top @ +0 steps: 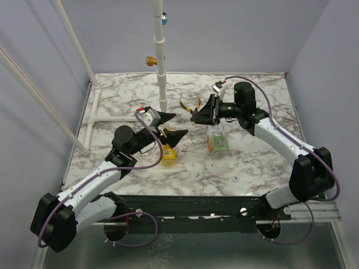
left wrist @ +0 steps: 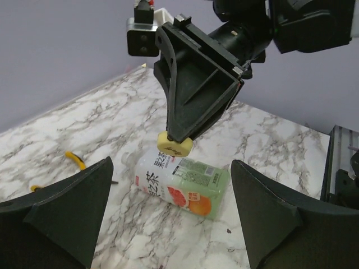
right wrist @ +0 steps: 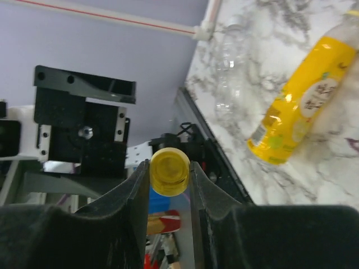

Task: Screw on the bottle caps
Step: Adjust the bottle cap at the center of the board.

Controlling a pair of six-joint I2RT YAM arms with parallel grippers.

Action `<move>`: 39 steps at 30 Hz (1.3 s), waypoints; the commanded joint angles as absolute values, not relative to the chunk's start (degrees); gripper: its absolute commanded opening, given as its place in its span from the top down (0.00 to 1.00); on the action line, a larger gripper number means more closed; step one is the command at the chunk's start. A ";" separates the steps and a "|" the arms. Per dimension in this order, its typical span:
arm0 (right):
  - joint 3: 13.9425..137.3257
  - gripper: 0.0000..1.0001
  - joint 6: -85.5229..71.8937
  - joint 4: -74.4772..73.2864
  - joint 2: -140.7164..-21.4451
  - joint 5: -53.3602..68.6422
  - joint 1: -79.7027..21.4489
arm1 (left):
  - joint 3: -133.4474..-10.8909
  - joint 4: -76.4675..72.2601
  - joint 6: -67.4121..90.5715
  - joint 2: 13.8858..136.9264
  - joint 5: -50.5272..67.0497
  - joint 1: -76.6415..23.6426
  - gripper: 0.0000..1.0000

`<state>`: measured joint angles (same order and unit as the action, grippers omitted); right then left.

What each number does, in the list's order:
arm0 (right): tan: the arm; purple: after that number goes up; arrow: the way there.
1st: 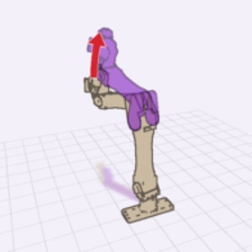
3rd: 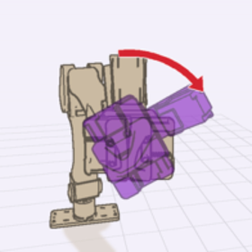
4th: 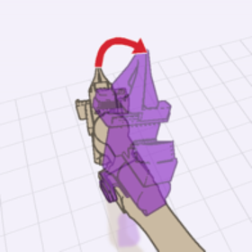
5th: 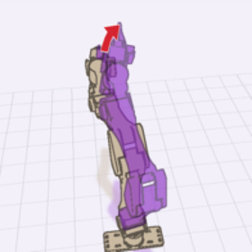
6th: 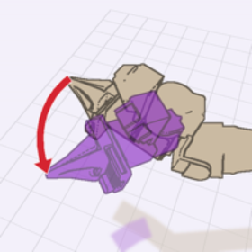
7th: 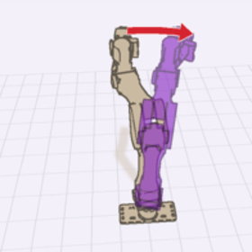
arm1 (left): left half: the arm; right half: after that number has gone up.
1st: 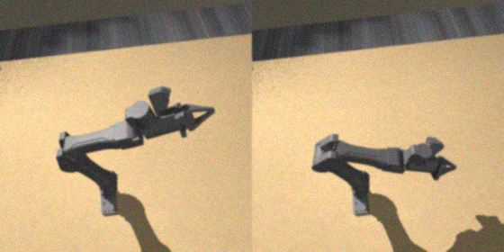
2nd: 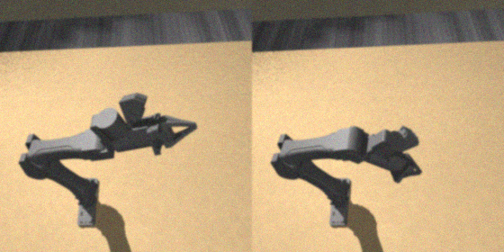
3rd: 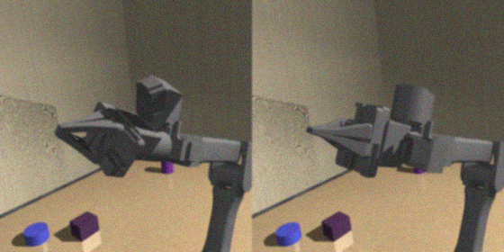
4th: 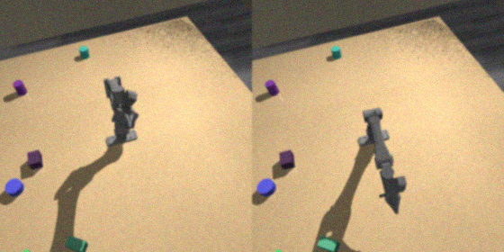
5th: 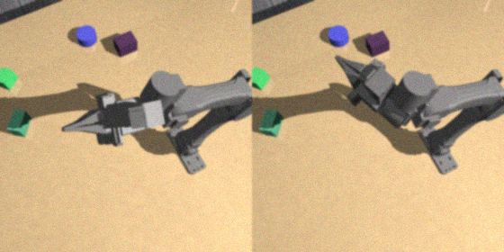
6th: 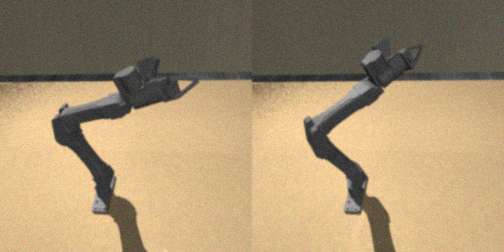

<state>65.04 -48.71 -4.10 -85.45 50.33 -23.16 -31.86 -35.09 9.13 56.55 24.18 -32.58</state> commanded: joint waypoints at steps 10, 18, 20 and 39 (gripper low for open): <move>56.43 0.75 -76.28 31.66 -81.50 66.47 -23.07 | -34.74 -47.69 12.55 58.27 33.81 -33.23 0.14; 52.63 0.74 -84.89 41.19 -81.29 63.61 -23.20 | -35.85 -47.90 6.78 60.09 27.65 -38.94 0.16; 52.45 0.74 -86.22 42.66 -81.25 63.22 -23.20 | -35.71 -47.90 5.40 60.89 25.82 -40.47 0.16; 51.27 0.74 -87.26 43.96 -81.17 63.05 -23.29 | -37.45 -49.03 3.51 63.57 22.32 -42.09 0.40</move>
